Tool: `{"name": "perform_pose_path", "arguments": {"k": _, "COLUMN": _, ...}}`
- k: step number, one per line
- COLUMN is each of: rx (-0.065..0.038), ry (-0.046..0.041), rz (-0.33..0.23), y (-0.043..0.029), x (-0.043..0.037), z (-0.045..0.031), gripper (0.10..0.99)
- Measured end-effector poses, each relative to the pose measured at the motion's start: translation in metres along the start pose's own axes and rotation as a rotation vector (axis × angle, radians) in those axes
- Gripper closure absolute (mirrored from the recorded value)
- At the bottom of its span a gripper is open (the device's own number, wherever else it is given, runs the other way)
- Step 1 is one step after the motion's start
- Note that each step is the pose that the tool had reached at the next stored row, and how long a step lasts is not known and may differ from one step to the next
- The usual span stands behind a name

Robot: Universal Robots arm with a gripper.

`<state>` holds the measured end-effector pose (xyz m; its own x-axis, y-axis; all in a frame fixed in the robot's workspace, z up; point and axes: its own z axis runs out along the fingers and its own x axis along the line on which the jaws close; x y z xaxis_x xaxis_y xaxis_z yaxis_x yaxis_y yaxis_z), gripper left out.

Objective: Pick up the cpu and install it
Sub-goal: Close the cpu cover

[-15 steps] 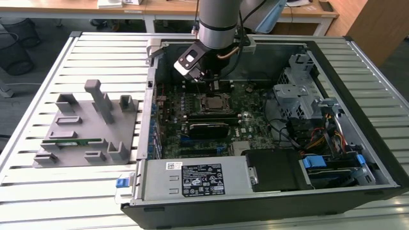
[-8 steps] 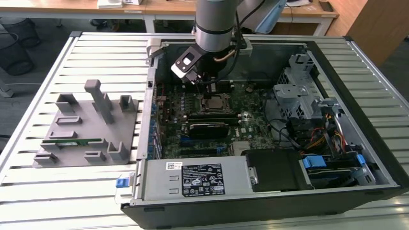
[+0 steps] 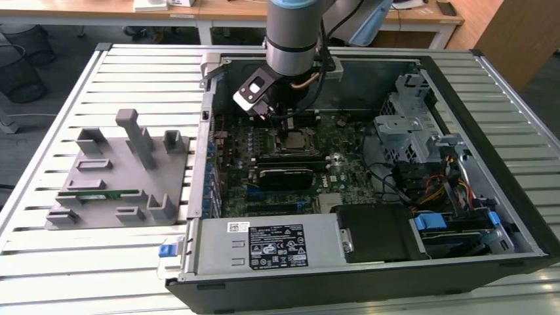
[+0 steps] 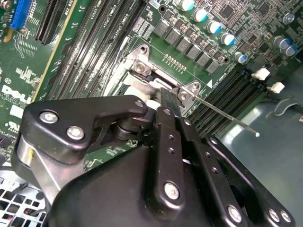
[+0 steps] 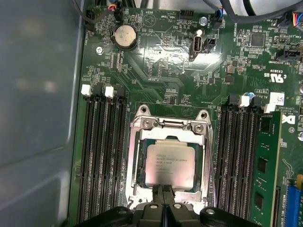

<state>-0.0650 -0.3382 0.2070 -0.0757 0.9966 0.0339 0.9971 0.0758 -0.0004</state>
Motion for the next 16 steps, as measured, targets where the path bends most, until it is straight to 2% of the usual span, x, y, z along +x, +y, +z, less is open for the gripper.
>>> {"name": "perform_pose_path", "arguments": {"k": 7, "rx": 0.000, "ry": 0.0000, "rz": 0.000, "y": -0.0004, "x": -0.0001, "z": 0.0050, "gripper": 0.980}}
{"name": "perform_pose_path", "arguments": {"k": 16, "rx": 0.000, "ry": 0.0000, "rz": 0.000, "y": 0.0014, "x": -0.0003, "z": 0.0065, "gripper": 0.980}}
